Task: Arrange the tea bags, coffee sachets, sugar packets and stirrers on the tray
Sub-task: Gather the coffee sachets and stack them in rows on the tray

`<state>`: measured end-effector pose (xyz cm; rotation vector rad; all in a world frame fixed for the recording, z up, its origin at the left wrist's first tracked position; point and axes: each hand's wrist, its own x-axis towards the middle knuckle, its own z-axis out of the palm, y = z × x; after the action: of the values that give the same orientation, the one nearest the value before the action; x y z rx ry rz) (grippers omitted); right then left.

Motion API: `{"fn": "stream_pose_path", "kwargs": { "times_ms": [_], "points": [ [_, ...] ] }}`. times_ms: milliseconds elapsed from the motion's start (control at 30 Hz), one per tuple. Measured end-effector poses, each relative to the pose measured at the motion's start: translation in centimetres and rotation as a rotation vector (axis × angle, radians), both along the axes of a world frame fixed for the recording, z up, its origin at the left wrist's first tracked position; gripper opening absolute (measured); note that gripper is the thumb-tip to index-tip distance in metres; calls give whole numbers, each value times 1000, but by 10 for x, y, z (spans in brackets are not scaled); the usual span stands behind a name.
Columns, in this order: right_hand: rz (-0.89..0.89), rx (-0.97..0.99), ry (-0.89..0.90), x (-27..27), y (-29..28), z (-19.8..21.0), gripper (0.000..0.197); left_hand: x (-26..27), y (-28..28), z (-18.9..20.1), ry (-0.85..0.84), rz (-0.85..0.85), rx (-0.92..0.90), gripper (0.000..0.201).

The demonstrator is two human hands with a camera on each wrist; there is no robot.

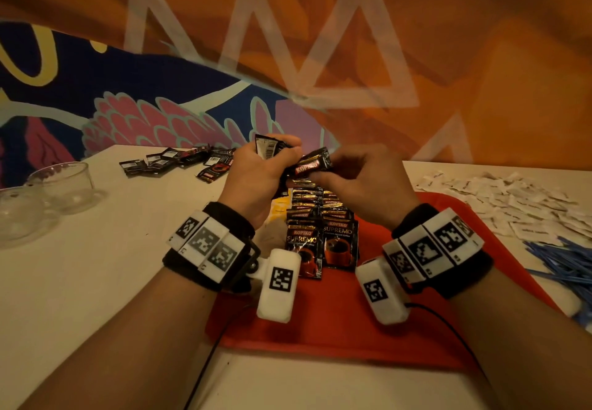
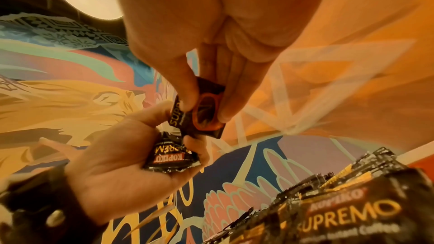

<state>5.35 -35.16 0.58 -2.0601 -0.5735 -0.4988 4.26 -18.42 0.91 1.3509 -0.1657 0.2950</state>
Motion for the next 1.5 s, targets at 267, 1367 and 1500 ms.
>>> {"fn": "stream_pose_path", "kwargs": {
  "times_ms": [267,1367,1500],
  "points": [
    [140,-49,-66,-1,2,-3,10,4,9,0,71,52,40,14],
    [-120,-247,994,-34,-28,-9,13,17,22,-6,270,-28,-97,21],
    [-122,-244,979,-34,-28,-9,15,16,22,-5,283,-39,-104,20]
  ]
}}
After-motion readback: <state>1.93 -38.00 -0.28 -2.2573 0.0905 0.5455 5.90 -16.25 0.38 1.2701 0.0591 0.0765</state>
